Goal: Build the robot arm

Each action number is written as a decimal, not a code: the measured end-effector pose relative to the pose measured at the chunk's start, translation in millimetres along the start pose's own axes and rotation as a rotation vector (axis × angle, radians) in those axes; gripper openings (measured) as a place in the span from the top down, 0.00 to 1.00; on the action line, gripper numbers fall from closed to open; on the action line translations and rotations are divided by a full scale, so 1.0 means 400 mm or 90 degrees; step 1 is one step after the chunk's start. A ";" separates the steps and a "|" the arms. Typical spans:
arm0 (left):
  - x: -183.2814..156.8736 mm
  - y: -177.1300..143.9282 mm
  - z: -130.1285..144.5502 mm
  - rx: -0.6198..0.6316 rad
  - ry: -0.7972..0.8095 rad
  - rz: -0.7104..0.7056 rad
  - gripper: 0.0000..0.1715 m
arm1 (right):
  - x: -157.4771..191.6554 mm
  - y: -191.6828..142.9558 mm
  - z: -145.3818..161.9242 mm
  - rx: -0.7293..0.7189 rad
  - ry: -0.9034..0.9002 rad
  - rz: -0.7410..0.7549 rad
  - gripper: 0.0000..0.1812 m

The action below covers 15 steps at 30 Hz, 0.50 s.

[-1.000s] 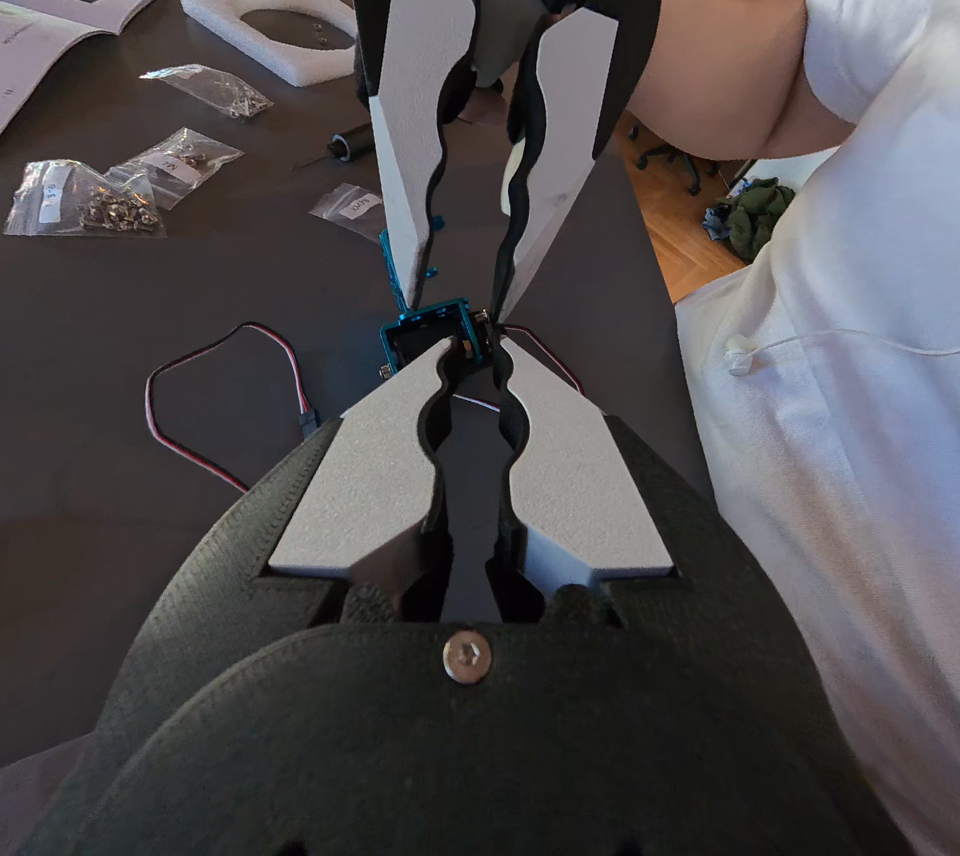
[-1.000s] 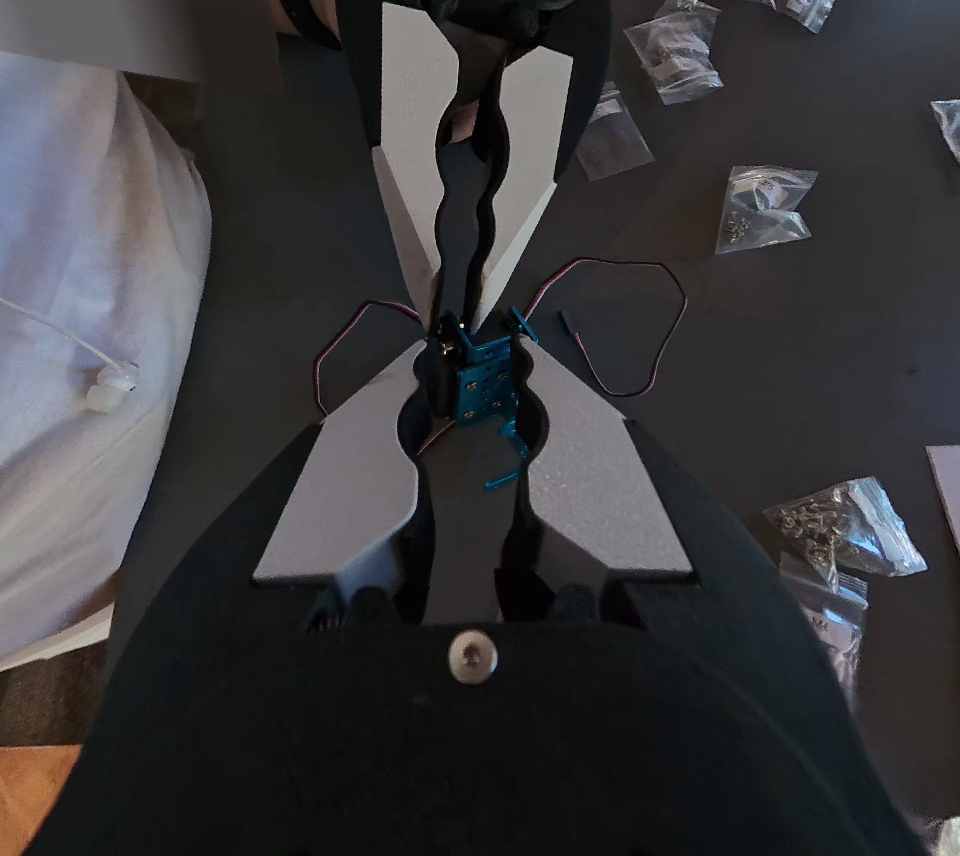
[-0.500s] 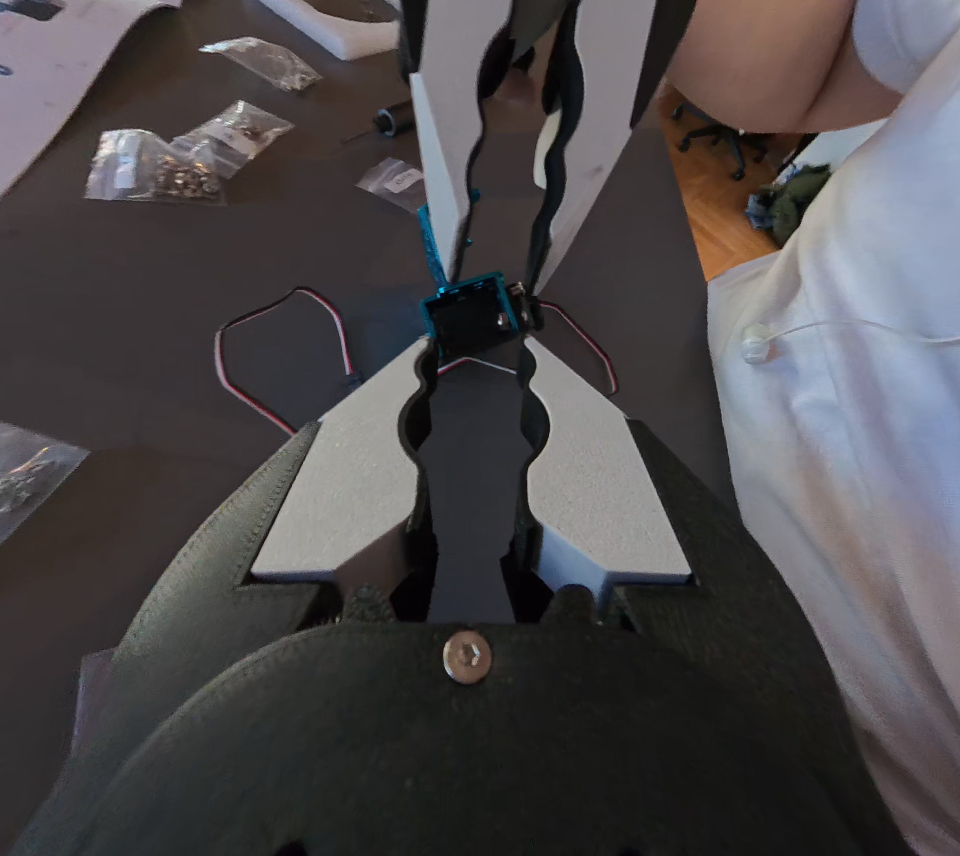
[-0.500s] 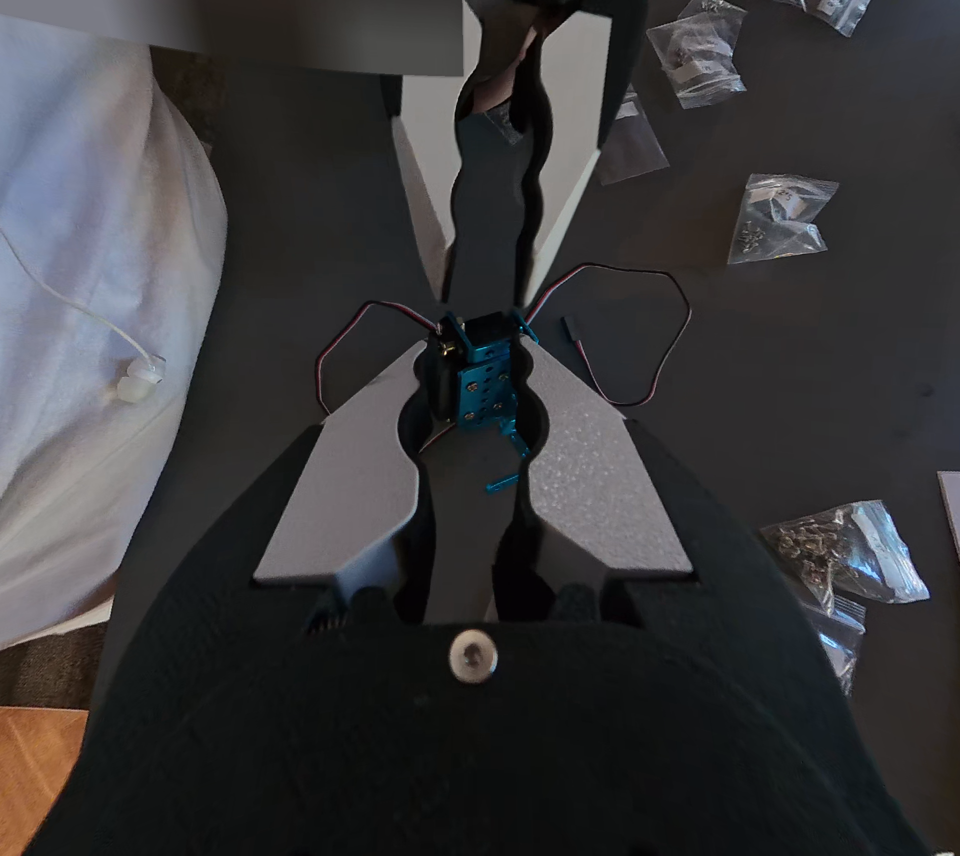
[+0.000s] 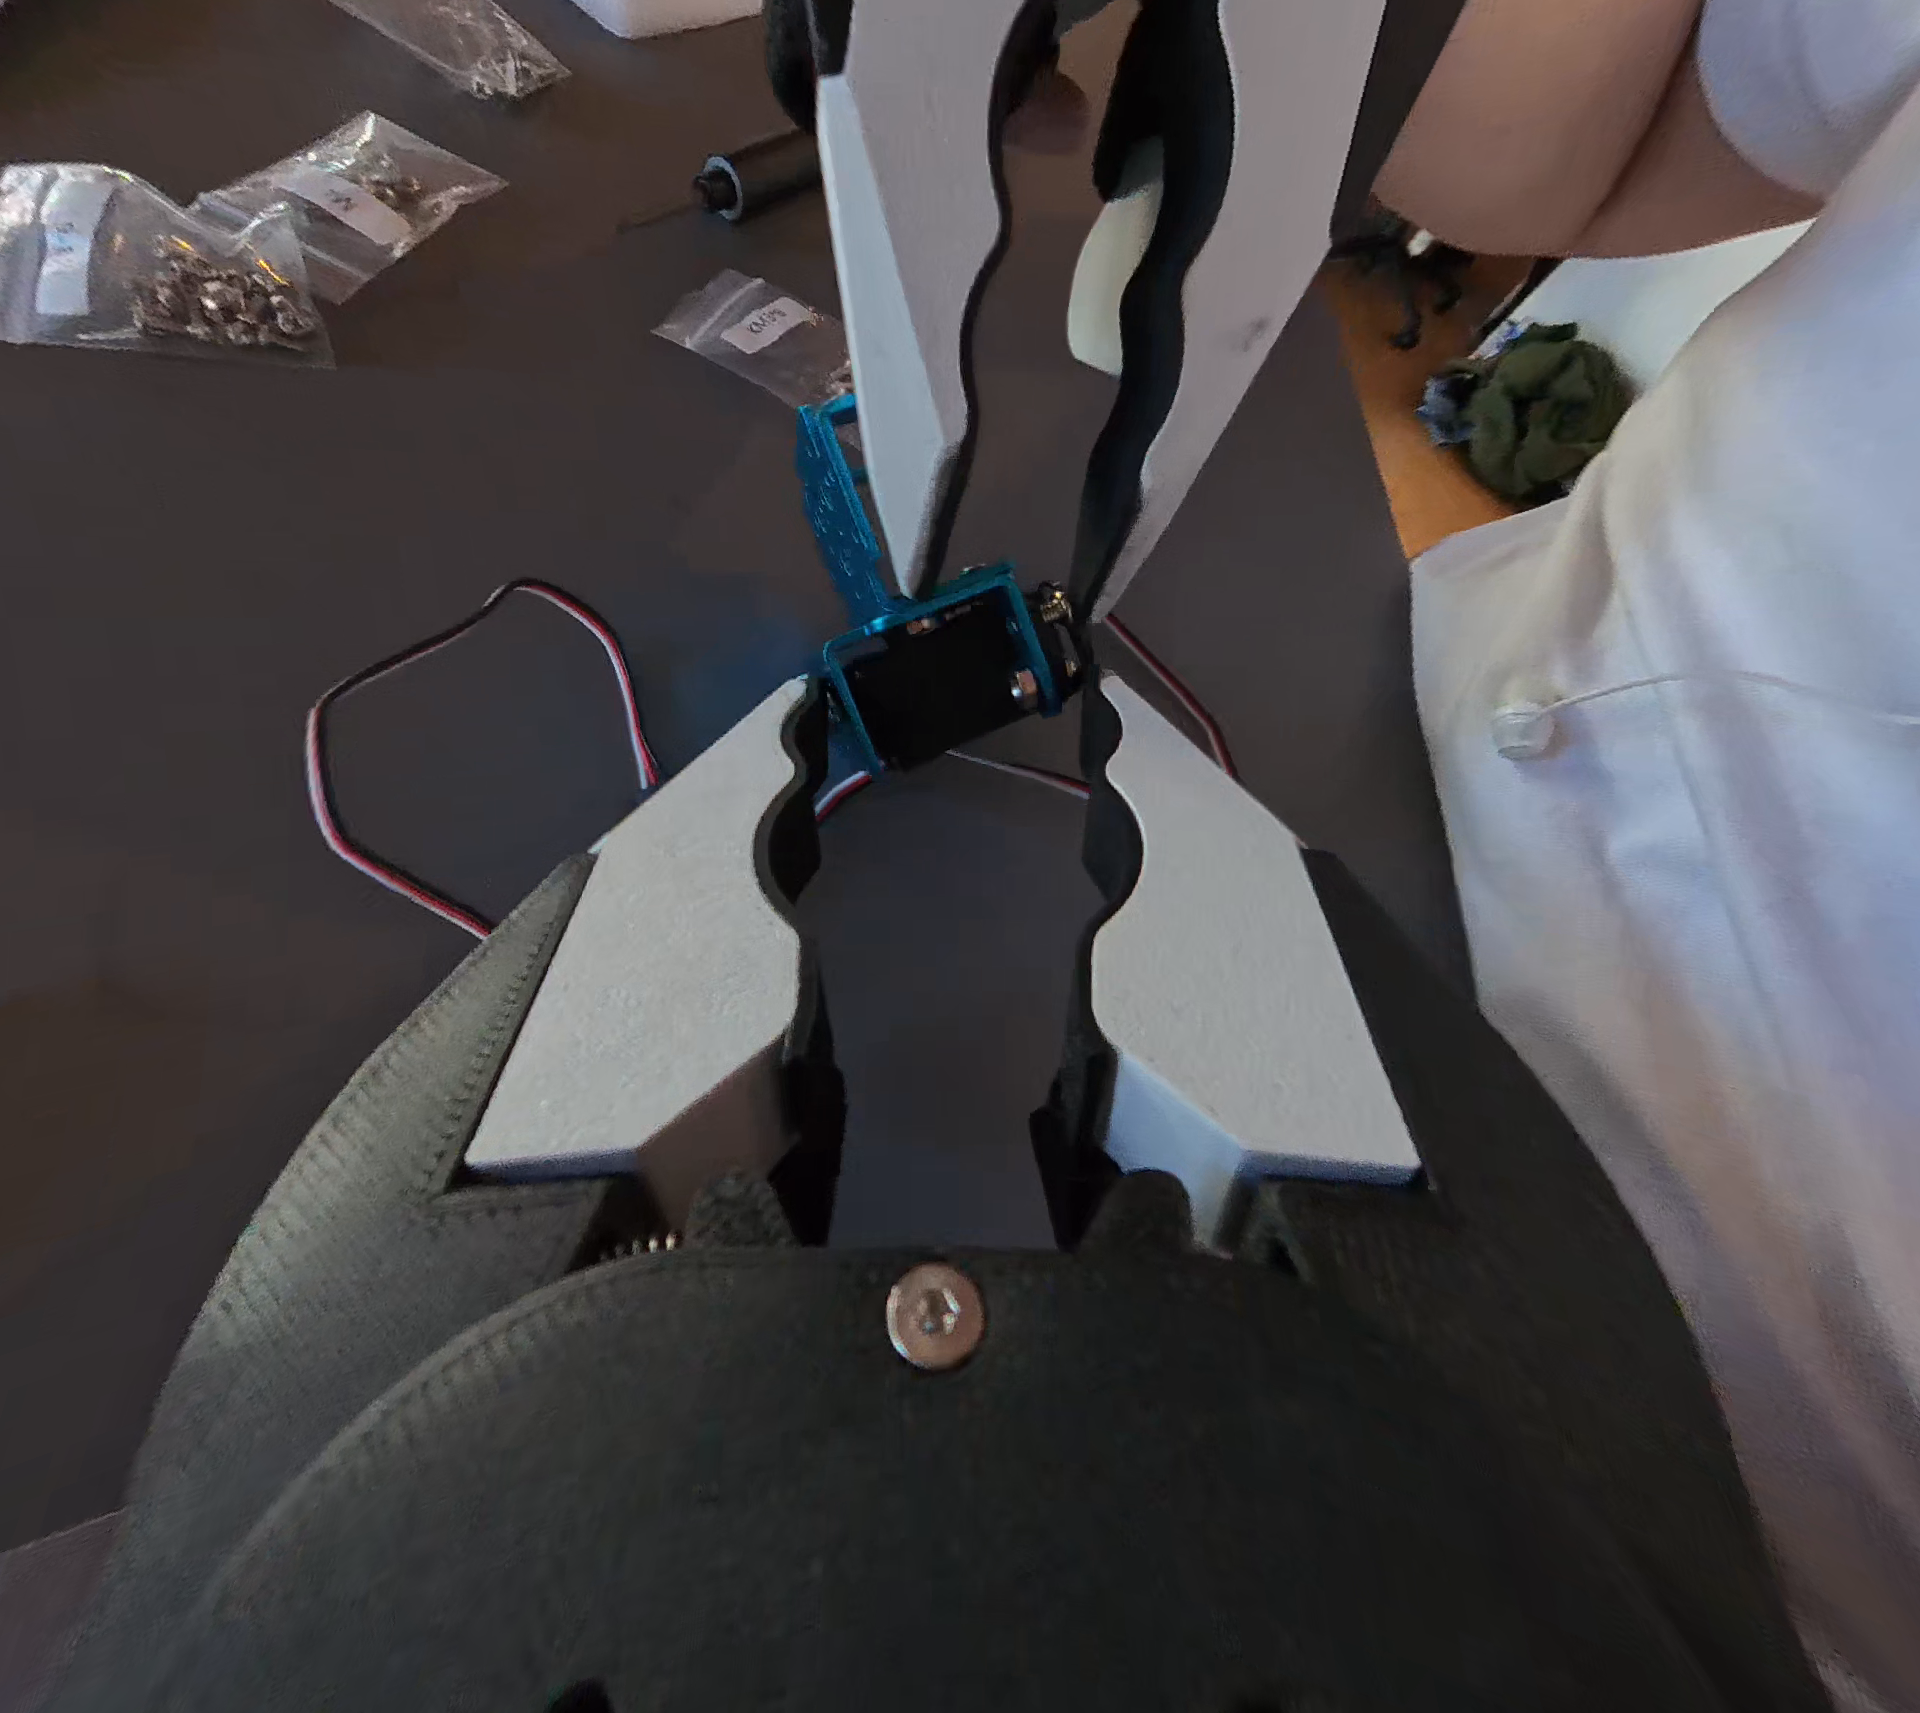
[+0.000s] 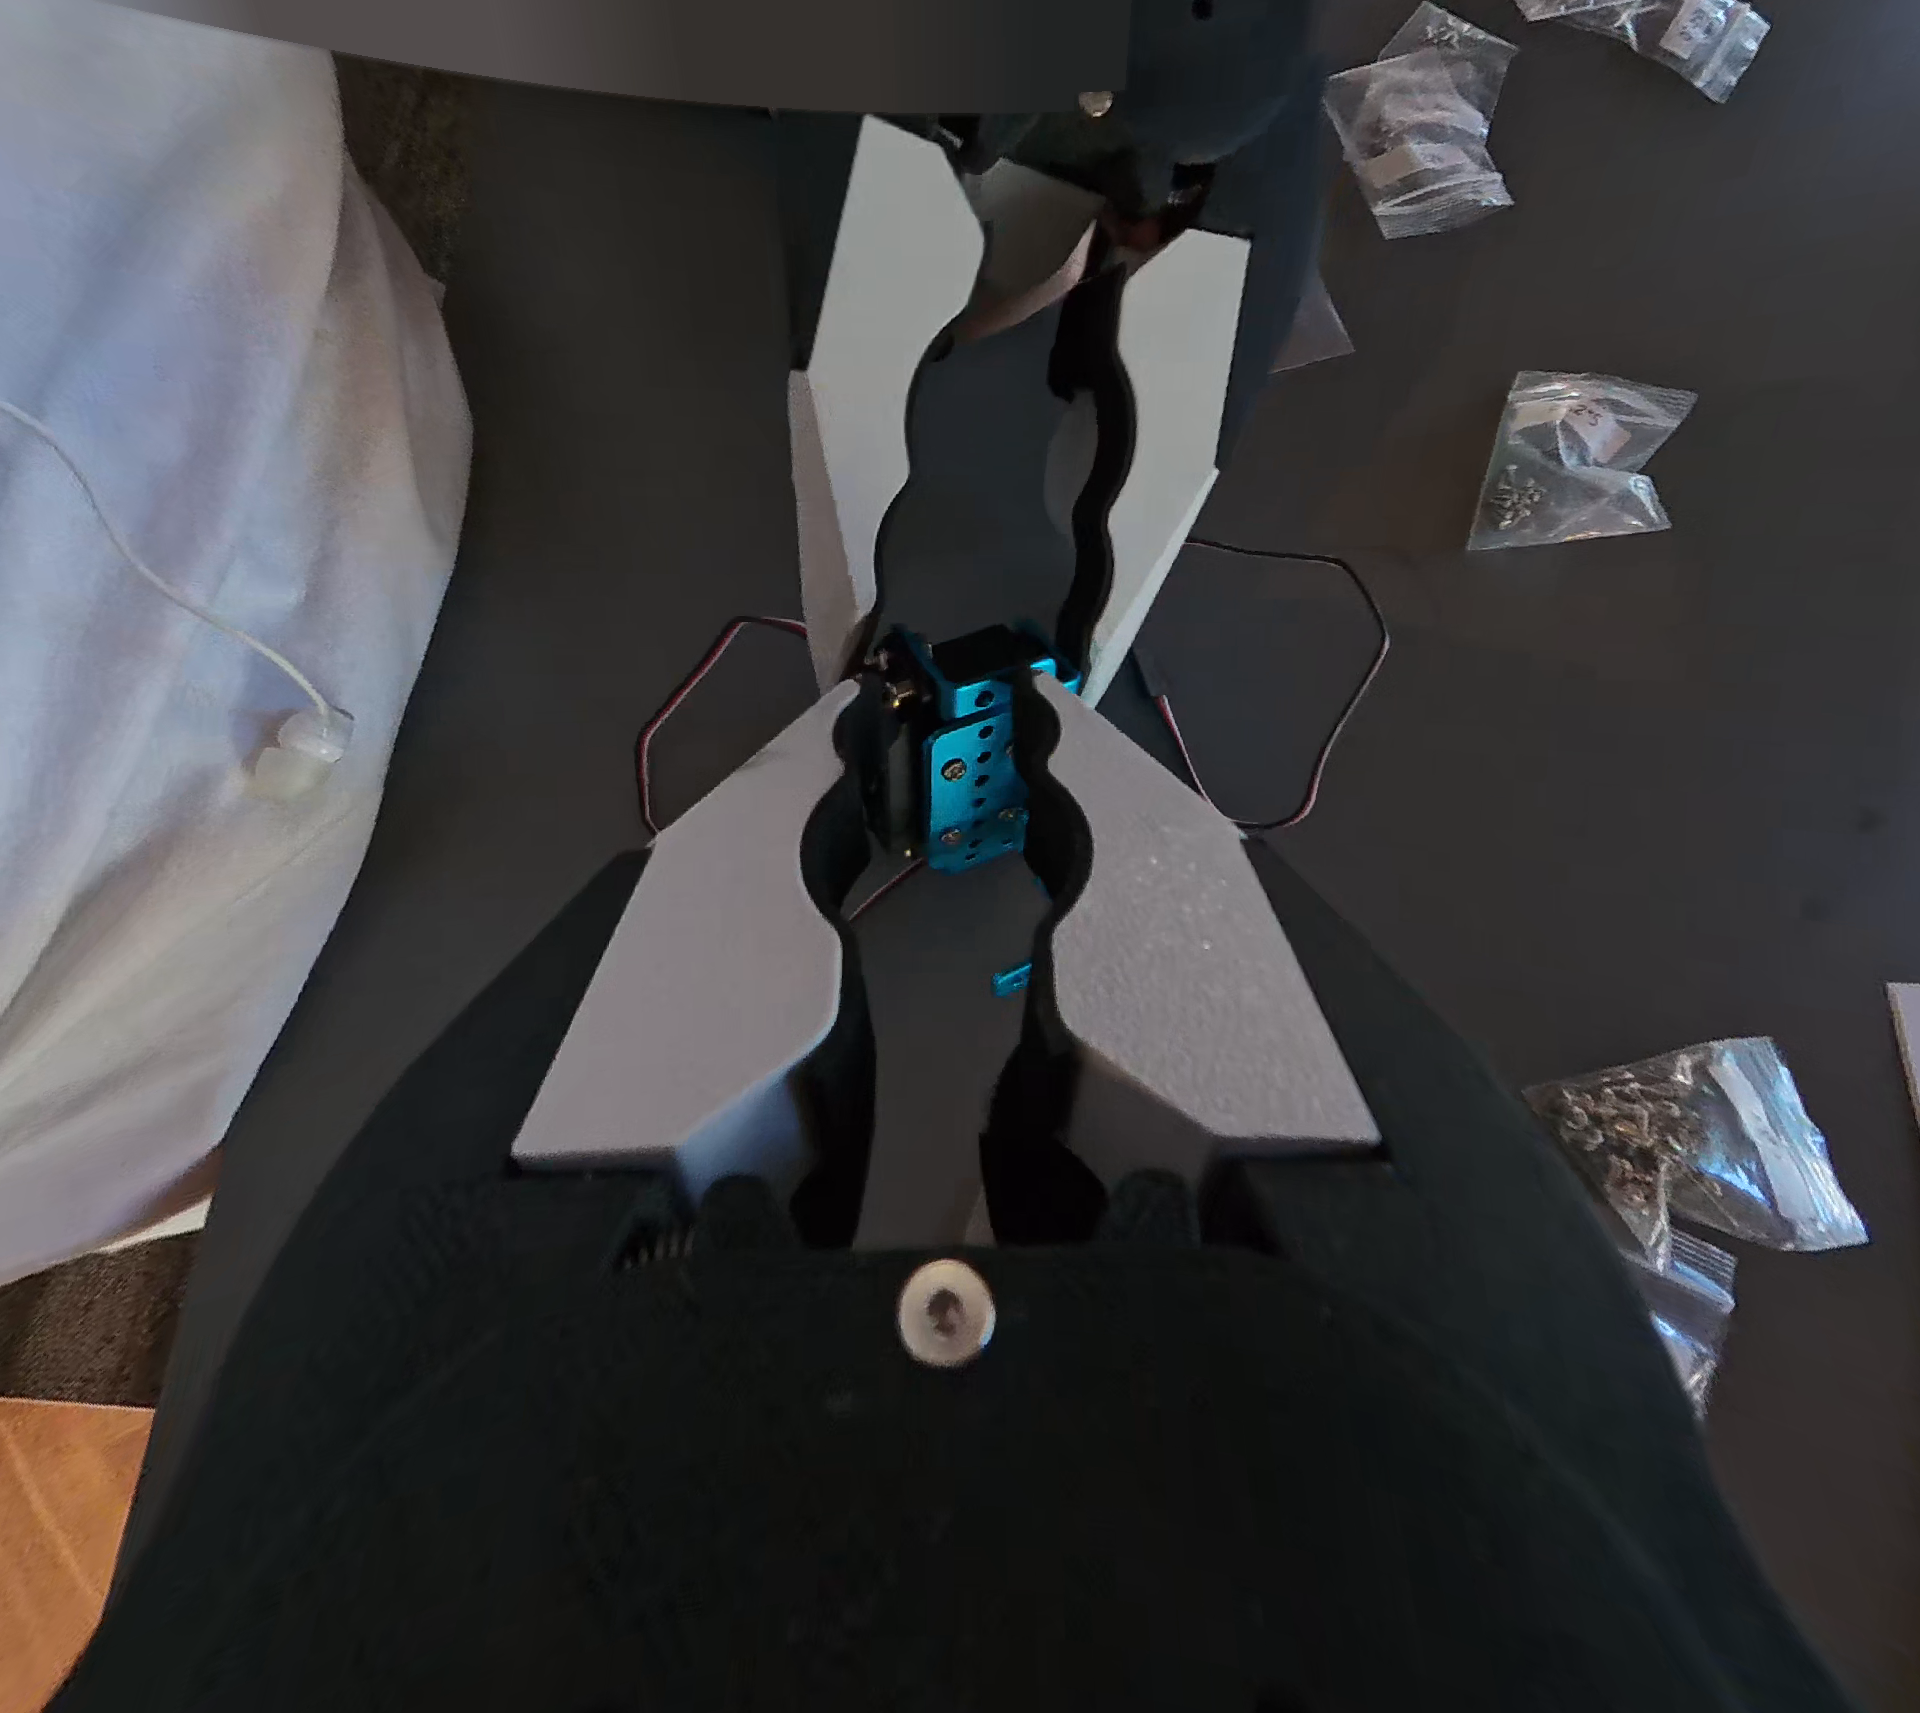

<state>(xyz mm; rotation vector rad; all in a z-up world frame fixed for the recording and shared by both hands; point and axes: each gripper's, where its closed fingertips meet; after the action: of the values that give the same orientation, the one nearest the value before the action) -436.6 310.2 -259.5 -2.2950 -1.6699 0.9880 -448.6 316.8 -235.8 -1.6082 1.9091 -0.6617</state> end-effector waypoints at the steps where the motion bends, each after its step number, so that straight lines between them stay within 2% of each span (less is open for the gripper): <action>1: 0.002 0.002 0.000 0.000 0.007 -0.011 0.71 | -0.003 -0.001 0.001 -0.001 -0.002 0.006 0.86; 5: 0.005 0.009 0.000 -0.002 0.025 -0.041 0.71 | -0.005 -0.007 0.009 -0.001 0.028 0.008 0.86; 10: 0.005 0.011 -0.001 0.001 0.022 -0.050 0.72 | -0.001 -0.010 0.014 0.012 0.009 0.039 0.88; 15: 0.003 0.013 0.001 0.013 0.049 -0.062 0.72 | 0.004 -0.012 0.018 0.033 0.046 0.020 0.88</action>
<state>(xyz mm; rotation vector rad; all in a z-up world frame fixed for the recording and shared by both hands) -432.4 309.2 -262.7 -2.1862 -1.7139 0.8812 -440.5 314.2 -237.7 -1.5380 1.9482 -0.7591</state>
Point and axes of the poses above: each gripper's, where its closed fingertips meet, y out along the fingers, z out of its underside, x = y × z across the jaws, and after that the axes turned 9 degrees about -y, right-handed
